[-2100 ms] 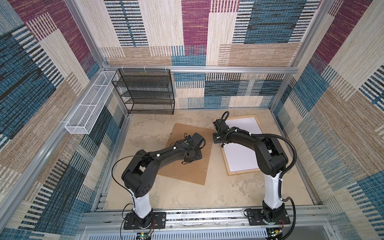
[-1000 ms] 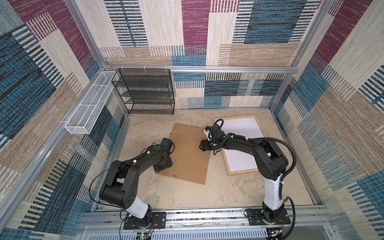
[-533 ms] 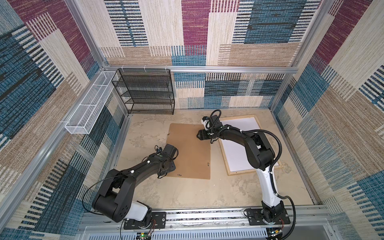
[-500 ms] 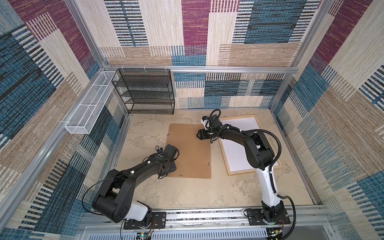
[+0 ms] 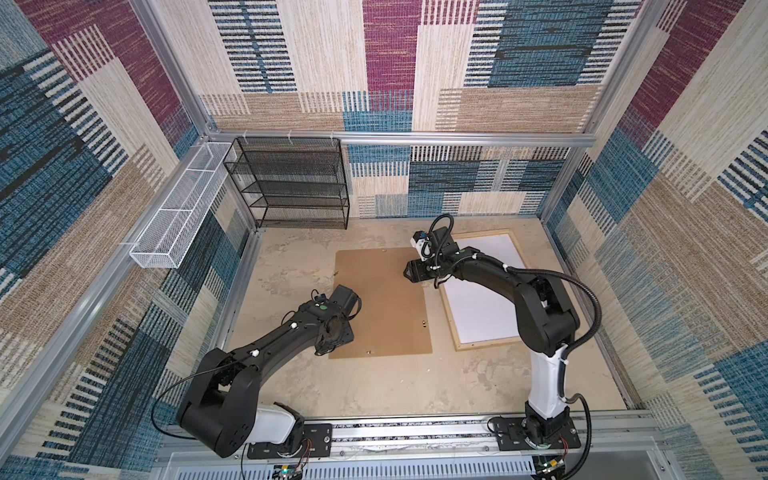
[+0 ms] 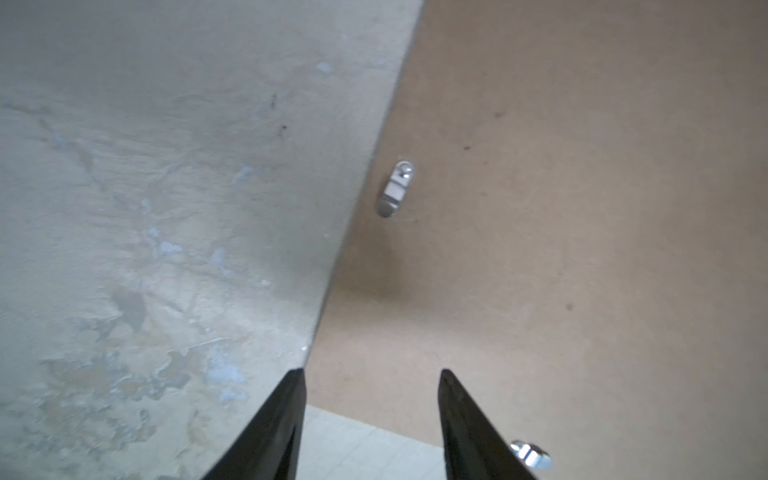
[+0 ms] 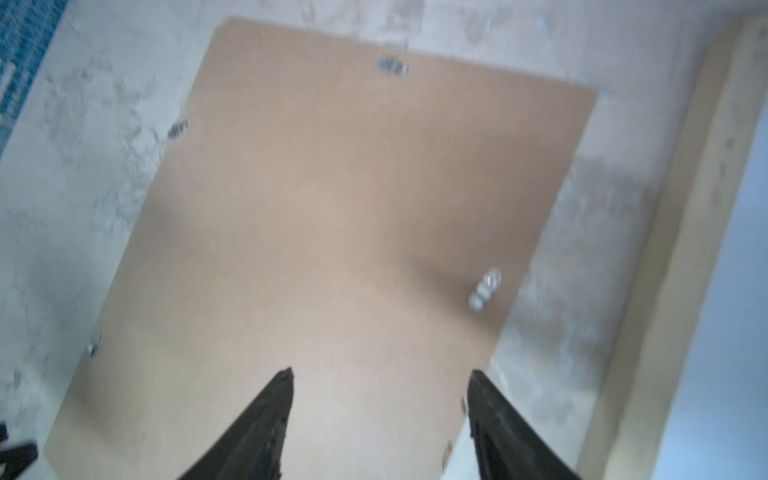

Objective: Put the photo into the frame

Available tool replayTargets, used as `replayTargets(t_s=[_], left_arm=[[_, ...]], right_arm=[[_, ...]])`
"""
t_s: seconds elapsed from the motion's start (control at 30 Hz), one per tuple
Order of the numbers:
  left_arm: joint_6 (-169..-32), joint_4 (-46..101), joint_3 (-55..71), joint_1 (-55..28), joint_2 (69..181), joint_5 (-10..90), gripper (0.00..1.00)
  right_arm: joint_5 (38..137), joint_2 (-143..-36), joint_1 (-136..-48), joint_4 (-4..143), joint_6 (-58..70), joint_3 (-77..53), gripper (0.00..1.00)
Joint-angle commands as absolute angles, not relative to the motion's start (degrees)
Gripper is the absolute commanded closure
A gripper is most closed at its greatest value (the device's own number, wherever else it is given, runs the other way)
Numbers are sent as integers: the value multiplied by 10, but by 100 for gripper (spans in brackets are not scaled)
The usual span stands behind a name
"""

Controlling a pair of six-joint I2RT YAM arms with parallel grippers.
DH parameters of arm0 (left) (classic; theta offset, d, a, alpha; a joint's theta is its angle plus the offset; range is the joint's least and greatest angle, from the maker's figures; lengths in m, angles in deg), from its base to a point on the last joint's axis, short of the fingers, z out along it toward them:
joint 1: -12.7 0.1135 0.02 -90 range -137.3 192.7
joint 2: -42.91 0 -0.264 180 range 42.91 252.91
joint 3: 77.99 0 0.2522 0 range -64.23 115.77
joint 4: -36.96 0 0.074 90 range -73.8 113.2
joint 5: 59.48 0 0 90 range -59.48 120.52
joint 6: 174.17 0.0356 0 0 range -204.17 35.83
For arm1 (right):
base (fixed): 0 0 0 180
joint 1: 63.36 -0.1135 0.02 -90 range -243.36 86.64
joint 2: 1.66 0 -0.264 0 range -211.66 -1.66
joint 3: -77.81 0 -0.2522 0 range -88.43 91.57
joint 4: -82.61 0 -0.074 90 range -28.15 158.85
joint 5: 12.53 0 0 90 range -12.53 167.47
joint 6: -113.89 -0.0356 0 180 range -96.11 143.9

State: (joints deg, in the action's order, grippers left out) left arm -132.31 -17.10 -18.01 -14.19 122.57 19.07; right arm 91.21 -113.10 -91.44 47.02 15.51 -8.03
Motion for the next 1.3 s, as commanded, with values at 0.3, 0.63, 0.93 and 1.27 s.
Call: replayTargets(t_s=[0.3,0.63,0.93,1.27], left_arm=[[-1224,-101,-219,-91,1267,233,44],[-1203,-94,-208,-87,1296,266,45],[-1200,-88,-222,-86,1261,264,44],[-1187,-55,-244,-85,1218,281,44]], right_arm=[[860,-934,-1018,427,-8,-341,37],[911,-900,-1049,421,-63,-384,34],[857,-914,-1050,392,-67,-379,33],[804,-932,-1049,374,-62,-354,31]])
